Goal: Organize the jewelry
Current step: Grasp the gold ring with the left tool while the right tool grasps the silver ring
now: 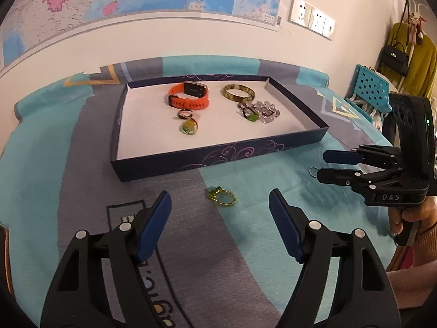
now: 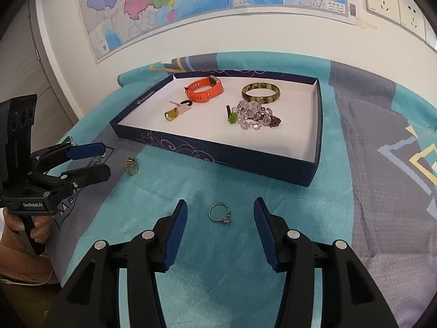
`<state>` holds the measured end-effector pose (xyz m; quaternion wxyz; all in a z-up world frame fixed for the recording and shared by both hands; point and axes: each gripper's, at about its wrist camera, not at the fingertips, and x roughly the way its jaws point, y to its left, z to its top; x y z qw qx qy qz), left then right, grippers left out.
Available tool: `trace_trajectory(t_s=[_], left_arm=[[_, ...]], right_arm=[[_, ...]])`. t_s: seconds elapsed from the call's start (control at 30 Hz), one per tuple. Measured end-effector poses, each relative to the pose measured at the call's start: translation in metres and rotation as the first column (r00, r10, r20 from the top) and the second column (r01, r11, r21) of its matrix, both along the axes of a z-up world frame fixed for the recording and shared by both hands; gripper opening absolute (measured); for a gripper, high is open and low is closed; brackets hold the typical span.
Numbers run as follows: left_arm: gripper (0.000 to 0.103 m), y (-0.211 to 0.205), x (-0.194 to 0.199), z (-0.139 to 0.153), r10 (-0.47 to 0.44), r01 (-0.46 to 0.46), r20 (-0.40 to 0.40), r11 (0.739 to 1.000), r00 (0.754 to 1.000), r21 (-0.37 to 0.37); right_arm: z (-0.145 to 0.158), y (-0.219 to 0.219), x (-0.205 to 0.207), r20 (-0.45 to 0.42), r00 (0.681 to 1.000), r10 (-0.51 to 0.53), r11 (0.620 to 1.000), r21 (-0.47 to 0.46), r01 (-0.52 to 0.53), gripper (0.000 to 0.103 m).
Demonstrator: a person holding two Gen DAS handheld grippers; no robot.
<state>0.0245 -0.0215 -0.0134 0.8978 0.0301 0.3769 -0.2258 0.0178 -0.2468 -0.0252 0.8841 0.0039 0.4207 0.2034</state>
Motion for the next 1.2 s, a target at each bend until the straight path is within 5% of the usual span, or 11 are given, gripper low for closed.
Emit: trace_trajectory(t_s=[0.27, 0.4, 1.2], left_arm=[[0.069, -0.004, 0.001, -0.006, -0.001, 0.001, -0.027, 1.000, 1.000, 0.001], [0.063, -0.007, 0.002, -0.007, -0.011, 0.011, -0.037, 1.000, 0.999, -0.001], [0.013, -0.015, 0.021, -0.019, -0.018, 0.020, -0.105, 1.000, 0.994, 0.017]], right_arm=[[-0.004, 0.023, -0.004, 0.011, 1.000, 0.029, 0.991, -0.135, -0.028, 0.036], [-0.004, 0.015, -0.002, 0.005, 1.000, 0.006, 0.993, -0.119, -0.006, 0.017], [0.005, 0.015, 0.002, 0.023, 0.999, 0.040, 0.999, 0.007, -0.041, 0.015]])
